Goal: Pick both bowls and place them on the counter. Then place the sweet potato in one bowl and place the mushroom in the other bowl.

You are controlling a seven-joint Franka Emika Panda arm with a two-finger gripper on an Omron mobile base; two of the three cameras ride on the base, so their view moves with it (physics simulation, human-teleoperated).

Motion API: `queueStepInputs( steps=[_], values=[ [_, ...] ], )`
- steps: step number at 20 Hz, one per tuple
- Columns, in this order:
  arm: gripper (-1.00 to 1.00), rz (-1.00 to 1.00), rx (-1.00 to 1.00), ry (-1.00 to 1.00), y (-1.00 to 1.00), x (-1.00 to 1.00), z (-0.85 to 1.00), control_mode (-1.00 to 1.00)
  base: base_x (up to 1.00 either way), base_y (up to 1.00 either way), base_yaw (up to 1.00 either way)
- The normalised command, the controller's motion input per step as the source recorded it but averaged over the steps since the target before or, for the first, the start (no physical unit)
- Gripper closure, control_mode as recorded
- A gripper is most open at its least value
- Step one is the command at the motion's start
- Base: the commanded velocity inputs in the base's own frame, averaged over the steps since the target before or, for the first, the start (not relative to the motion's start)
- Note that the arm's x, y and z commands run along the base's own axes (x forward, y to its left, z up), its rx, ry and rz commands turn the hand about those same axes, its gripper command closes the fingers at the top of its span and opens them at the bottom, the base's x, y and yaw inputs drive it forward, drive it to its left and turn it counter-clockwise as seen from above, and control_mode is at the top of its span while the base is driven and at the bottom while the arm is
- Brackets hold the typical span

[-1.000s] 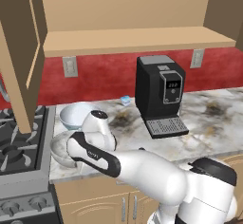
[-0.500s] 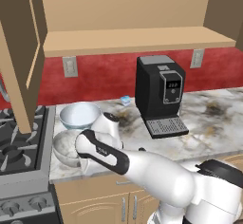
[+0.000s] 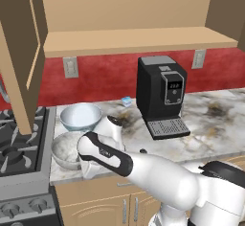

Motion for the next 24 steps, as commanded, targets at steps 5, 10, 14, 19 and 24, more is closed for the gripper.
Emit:
queueStepInputs(
  steps=[5,10,14,19,24],
  values=[
    [-1.00,0.00,0.00,0.00,0.00,0.00,0.07,-1.00,0.00,0.00,0.00],
    [-1.00,0.00,0.00,0.00,0.00,0.00,0.25,-1.00,0.00,0.00,0.00],
    [-1.00,0.00,0.00,0.00,0.00,-0.02,0.36,-1.00,0.00,0.00,0.00],
    [-1.00,0.00,0.00,0.00,-0.09,-0.29,0.29,-1.00,0.00,0.00,0.00],
    [-1.00,0.00,0.00,-0.08,-0.29,-0.36,0.29,-1.00,0.00,0.00,0.00]
  ],
)
